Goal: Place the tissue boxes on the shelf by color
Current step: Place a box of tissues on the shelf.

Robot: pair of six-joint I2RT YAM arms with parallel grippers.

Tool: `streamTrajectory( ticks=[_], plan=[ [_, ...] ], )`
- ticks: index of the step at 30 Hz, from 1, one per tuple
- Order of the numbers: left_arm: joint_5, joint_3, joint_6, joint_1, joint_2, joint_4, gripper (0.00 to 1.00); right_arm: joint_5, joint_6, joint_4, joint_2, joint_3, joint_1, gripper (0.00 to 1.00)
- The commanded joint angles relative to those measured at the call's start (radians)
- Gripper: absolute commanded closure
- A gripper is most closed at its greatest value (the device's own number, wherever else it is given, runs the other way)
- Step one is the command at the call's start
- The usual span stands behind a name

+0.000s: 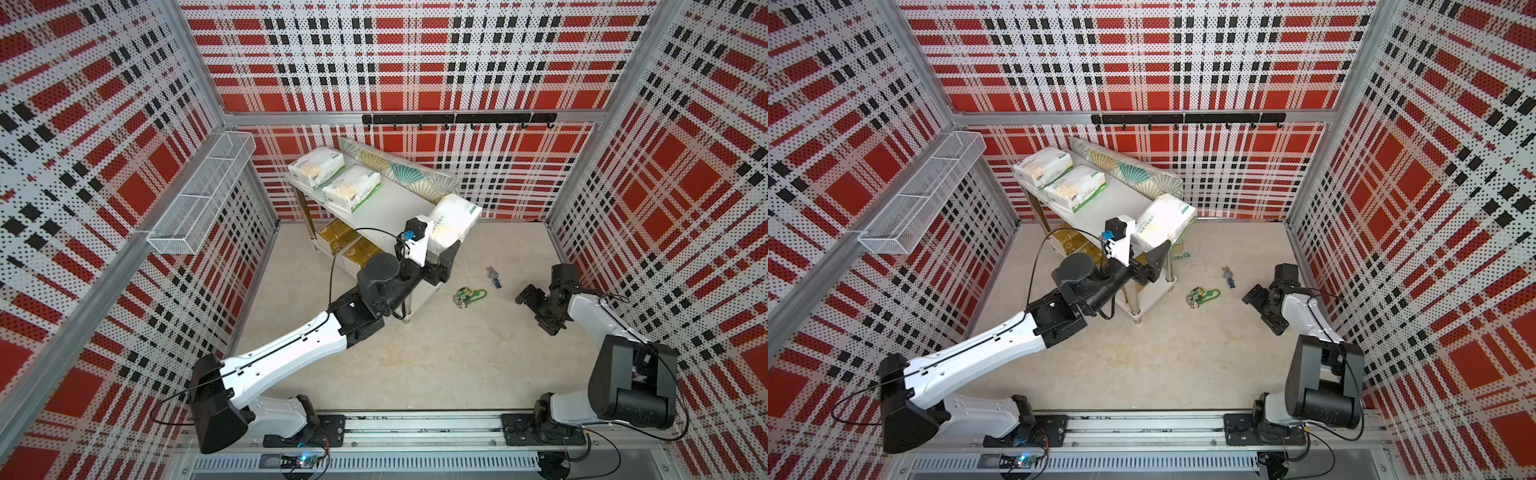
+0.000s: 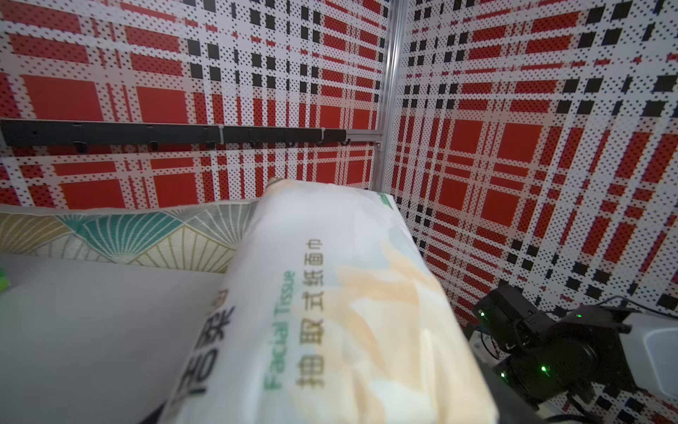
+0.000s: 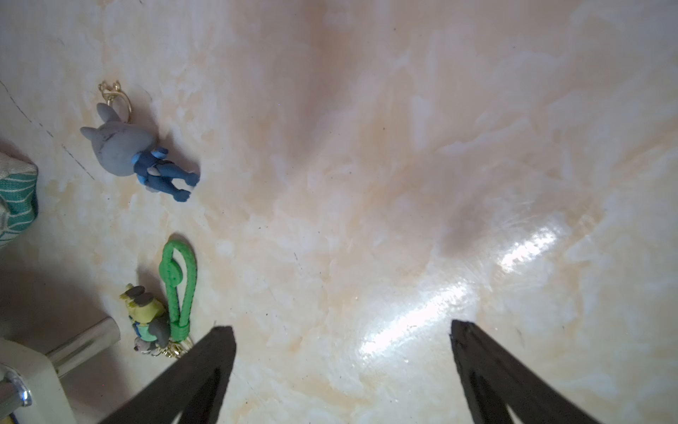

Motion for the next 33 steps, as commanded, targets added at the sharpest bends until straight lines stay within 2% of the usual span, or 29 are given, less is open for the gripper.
streamTrajectory(
  ticks=[1, 7, 11, 15, 18, 33],
  plan=[
    [0.072, 0.020, -0.032, 0.073, -0.053, -0.008, 0.20, -0.004, -0.018, 0.023, -0.001, 0.026, 0.018, 0.00],
    [0.236, 0.063, -0.092, 0.256, -0.059, -0.100, 0.20, 0.007, -0.012, 0.030, 0.010, 0.046, 0.069, 0.00],
    [0.307, 0.084, -0.112, 0.332, -0.061, -0.148, 0.20, 0.008, -0.013, 0.027, 0.014, 0.064, 0.086, 0.00],
    [0.441, 0.103, -0.122, 0.395, -0.042, -0.190, 0.19, 0.008, -0.012, 0.025, 0.015, 0.075, 0.094, 0.00],
    [0.469, 0.120, -0.114, 0.412, -0.024, -0.223, 0.20, 0.006, -0.011, 0.025, 0.014, 0.077, 0.099, 0.00],
    [0.433, 0.109, -0.068, 0.424, 0.017, -0.221, 0.20, -0.008, -0.014, 0.042, 0.017, 0.068, 0.104, 0.00]
  ],
)
